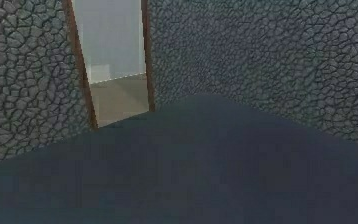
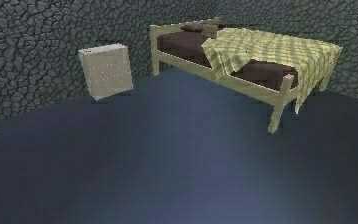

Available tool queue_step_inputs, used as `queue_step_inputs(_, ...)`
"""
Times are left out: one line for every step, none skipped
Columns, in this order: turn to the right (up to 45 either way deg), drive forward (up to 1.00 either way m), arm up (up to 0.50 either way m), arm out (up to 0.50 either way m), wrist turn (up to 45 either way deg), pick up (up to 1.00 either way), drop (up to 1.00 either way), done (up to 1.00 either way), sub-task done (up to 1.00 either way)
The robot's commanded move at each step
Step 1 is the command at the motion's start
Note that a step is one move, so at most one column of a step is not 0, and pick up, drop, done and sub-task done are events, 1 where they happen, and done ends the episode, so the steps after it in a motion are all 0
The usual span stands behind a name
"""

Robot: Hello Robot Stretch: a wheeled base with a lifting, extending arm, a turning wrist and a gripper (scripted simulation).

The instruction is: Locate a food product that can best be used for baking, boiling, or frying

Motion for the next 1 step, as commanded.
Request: queue_step_inputs(-15.0,0.00,0.00,0.00,0.0,0.00,0.00,0.00,0.00)
